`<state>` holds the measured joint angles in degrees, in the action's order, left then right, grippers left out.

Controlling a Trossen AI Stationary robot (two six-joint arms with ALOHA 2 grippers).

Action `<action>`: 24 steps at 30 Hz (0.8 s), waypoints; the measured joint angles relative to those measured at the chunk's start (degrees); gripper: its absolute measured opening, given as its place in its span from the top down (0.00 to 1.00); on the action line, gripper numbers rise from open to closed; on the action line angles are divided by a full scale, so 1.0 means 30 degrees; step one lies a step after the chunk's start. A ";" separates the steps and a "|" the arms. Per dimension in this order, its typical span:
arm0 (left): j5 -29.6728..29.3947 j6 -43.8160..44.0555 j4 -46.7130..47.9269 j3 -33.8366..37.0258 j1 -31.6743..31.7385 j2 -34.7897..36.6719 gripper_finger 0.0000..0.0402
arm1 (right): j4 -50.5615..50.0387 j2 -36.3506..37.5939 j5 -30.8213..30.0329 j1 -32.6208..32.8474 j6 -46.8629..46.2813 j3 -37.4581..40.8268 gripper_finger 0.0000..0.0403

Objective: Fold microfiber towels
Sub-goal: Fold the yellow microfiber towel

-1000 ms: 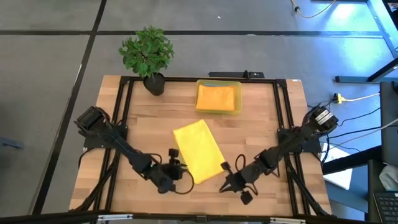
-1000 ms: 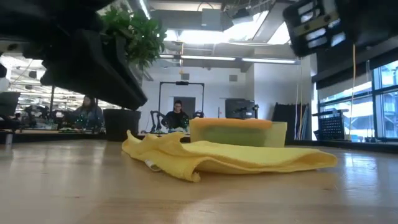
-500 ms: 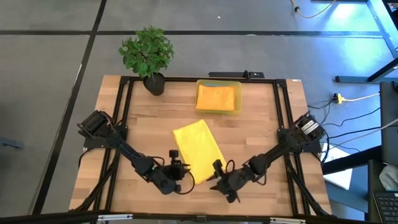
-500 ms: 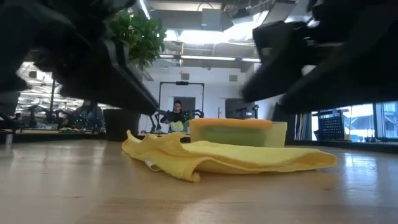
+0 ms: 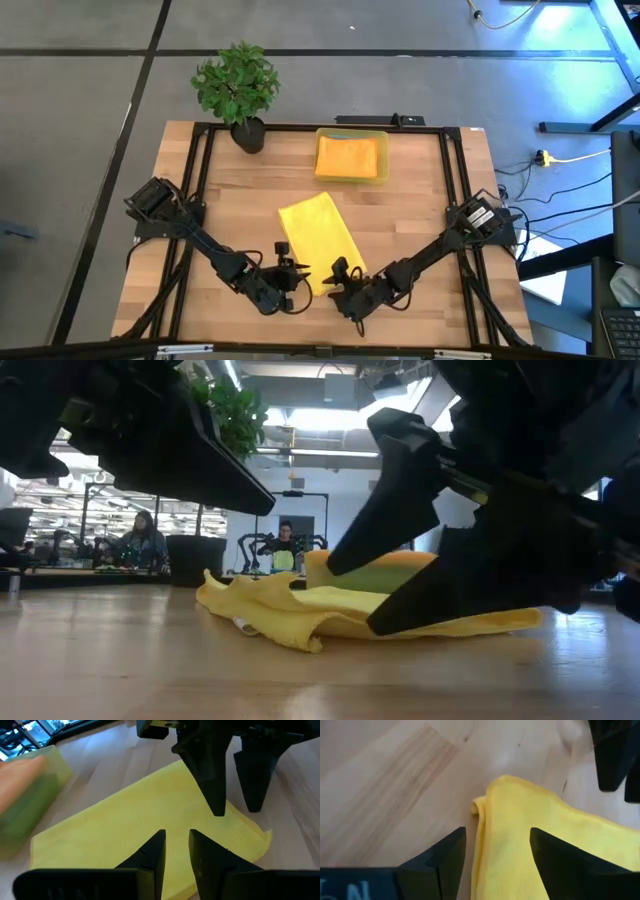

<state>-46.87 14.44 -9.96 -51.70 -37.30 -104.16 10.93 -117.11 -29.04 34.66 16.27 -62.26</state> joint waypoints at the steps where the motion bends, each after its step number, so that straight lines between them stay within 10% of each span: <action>1: 0.0000 0.0000 -0.0007 0.0001 0.0000 0.0000 0.81 | 0.0026 -0.0094 -0.0023 -0.0002 0.0056 -0.0082 0.45; 24: 0.0006 0.0160 -0.0945 0.0001 -0.0149 0.0000 0.81 | 0.0983 -0.0852 -0.1377 -0.0961 0.0124 -0.0132 0.46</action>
<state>-46.85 14.92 -12.79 -51.70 -37.75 -104.16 13.88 -119.67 -33.17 31.78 16.64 -62.65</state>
